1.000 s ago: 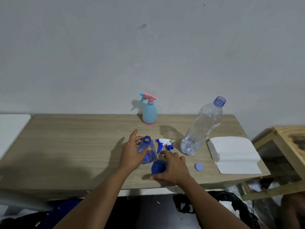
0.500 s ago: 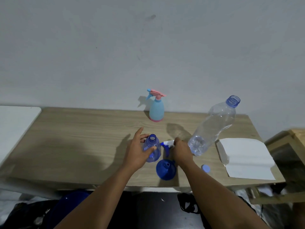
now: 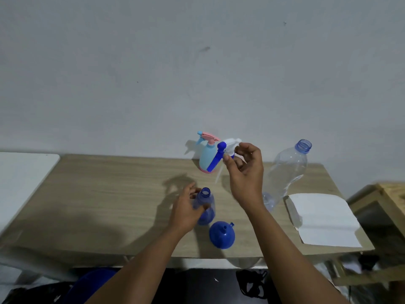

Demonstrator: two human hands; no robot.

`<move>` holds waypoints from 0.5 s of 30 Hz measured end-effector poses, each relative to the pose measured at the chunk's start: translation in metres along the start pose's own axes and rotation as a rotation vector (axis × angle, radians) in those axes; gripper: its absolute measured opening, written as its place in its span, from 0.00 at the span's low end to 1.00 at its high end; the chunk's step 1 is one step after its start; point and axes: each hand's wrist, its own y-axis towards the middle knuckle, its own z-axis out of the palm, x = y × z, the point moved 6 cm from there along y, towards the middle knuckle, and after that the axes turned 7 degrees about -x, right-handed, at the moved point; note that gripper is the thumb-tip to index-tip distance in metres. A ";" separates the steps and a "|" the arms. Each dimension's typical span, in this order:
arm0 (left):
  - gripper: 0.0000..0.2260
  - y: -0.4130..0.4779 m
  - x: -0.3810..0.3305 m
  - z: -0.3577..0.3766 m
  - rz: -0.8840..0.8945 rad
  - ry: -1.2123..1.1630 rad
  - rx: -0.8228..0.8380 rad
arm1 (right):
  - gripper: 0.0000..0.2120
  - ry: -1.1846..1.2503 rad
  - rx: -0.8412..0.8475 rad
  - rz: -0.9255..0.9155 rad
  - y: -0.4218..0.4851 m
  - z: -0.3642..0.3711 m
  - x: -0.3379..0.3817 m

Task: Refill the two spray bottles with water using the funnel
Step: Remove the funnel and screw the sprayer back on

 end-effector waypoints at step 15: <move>0.33 0.002 -0.002 0.000 -0.046 0.012 0.016 | 0.18 0.003 0.061 -0.111 -0.015 0.025 0.021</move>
